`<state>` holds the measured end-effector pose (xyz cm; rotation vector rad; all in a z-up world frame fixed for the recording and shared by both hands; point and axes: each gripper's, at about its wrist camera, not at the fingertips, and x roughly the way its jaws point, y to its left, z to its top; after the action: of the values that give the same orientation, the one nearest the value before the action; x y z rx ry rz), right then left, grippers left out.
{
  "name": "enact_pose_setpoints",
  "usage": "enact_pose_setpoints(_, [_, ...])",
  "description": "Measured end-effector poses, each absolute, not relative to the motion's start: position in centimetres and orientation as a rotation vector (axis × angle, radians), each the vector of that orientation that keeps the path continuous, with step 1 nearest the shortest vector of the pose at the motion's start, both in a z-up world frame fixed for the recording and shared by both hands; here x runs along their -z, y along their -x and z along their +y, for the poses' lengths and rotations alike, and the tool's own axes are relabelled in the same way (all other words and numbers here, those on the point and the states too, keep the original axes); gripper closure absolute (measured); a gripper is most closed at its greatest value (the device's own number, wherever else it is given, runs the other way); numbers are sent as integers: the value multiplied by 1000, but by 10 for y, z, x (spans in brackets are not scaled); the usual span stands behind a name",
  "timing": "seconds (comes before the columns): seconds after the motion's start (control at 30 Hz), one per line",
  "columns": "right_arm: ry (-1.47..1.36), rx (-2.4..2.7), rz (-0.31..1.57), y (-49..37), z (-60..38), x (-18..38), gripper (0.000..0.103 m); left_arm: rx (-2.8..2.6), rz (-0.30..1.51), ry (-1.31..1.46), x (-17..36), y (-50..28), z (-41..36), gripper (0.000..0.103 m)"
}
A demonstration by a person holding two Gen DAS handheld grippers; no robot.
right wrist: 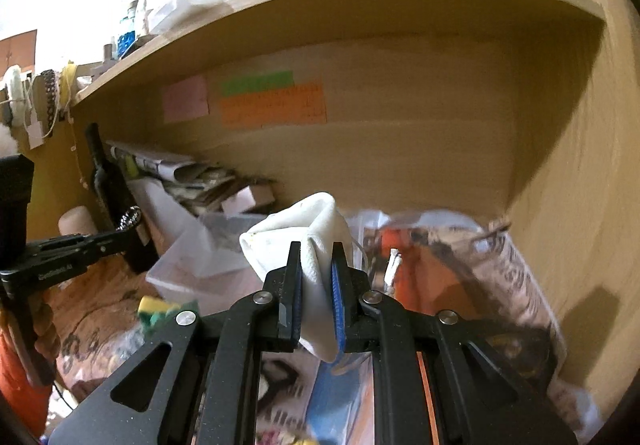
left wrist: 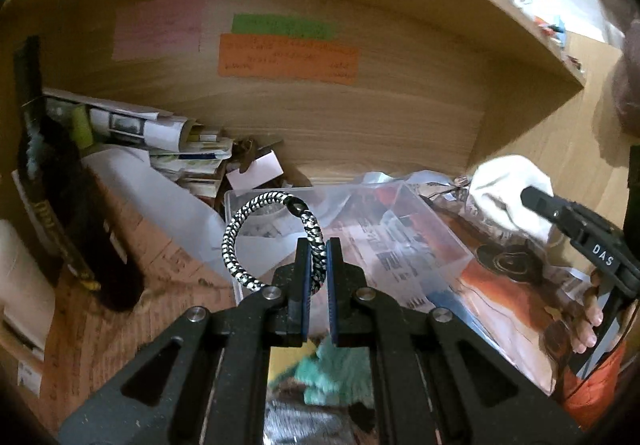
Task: Organize soft objects
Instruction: 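Carry the bracelet and white cloth into the clear box while both tools open to release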
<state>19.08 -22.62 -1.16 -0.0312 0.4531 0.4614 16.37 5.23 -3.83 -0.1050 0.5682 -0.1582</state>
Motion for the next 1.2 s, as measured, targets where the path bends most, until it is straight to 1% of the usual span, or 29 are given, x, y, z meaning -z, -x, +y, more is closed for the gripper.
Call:
enact_pose_setpoints(0.2, [77, -467, 467, -221, -209, 13, 92, 169, 658, 105, 49, -206, 53, 97])
enact_pose_setpoints(0.53, [129, -504, 628, -268, -179, 49, 92, 216, 836, 94, 86, -260, 42, 97])
enact_pose_setpoints(0.8, [200, -532, 771, -287, -152, 84, 92, 222, 936, 19, 113, -283, 26, 97])
enact_pose_setpoints(0.97, [240, -546, 807, -289, -147, 93, 91, 225, 972, 18, 121, -286, 24, 96])
enact_pose_setpoints(1.07, [234, -548, 813, -287, -148, 93, 91, 224, 970, 11, 119, -284, 23, 87])
enact_pose_setpoints(1.13, [232, -546, 818, -288, -149, 92, 87, 222, 953, 3, 116, -282, 20, 77])
enact_pose_setpoints(1.17, [228, -545, 815, -286, -150, 90, 83, 222, 939, -3, 112, -279, 19, 74])
enact_pose_setpoints(1.2, [227, -544, 812, -288, -149, 90, 78, 223, 925, -8, 109, -277, 19, 68])
